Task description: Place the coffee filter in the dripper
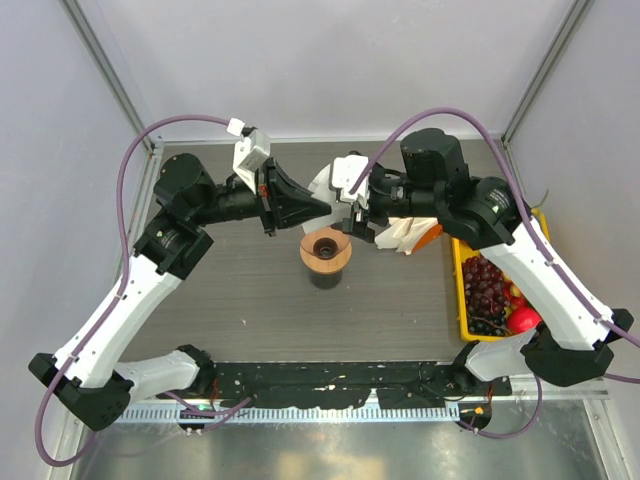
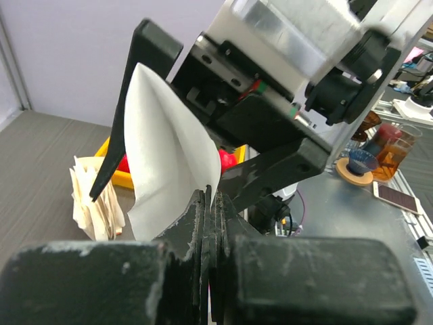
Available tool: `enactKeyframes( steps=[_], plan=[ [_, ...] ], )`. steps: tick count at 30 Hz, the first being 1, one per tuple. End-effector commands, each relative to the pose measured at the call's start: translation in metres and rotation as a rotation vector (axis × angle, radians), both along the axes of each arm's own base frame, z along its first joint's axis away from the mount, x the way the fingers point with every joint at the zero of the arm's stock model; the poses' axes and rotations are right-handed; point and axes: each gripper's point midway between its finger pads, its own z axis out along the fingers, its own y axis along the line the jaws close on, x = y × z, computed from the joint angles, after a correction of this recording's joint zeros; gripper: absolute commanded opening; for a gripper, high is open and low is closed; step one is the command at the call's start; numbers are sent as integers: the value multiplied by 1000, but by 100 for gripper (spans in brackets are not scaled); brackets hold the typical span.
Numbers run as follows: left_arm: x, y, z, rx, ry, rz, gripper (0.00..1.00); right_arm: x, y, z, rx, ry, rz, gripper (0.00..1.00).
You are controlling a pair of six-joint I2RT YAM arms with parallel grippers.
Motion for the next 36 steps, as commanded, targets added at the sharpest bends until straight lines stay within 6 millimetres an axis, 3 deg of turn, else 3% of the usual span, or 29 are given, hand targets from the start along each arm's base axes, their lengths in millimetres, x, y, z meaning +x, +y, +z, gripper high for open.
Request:
enactKeyframes(
  steps=[1, 7, 14, 16, 19, 21, 24, 29, 33, 36],
  plan=[
    [-14, 2, 27, -61, -74, -46, 0, -4, 1, 22, 23, -84, 31, 74],
    [-20, 1, 31, -71, -105, -78, 6, -9, 6, 16, 12, -54, 70, 59],
    [-27, -1, 34, -70, -161, -107, 27, -13, 11, 9, 0, 1, 92, 50],
    [-31, -1, 34, -65, -185, -124, 25, -13, 12, 7, -2, 20, 89, 45],
    [-36, -2, 33, -57, -214, -138, 11, -12, 14, 6, 2, 38, 83, 40],
    [-33, -2, 33, -56, -208, -117, 0, -12, 14, 7, 8, 54, 76, 46],
    [-21, 1, 27, -41, -144, -43, 0, -9, 8, 11, 22, 70, 40, 73],
    [12, 9, 20, -64, 23, 130, 0, -4, -11, 25, 68, 43, -29, 82],
    [22, 7, 14, -74, 147, 170, 0, -6, -17, 33, 90, -13, -21, 89],
    [30, 6, 5, -66, 243, 202, 0, 6, -20, 34, 72, -53, -83, 97]
  ],
)
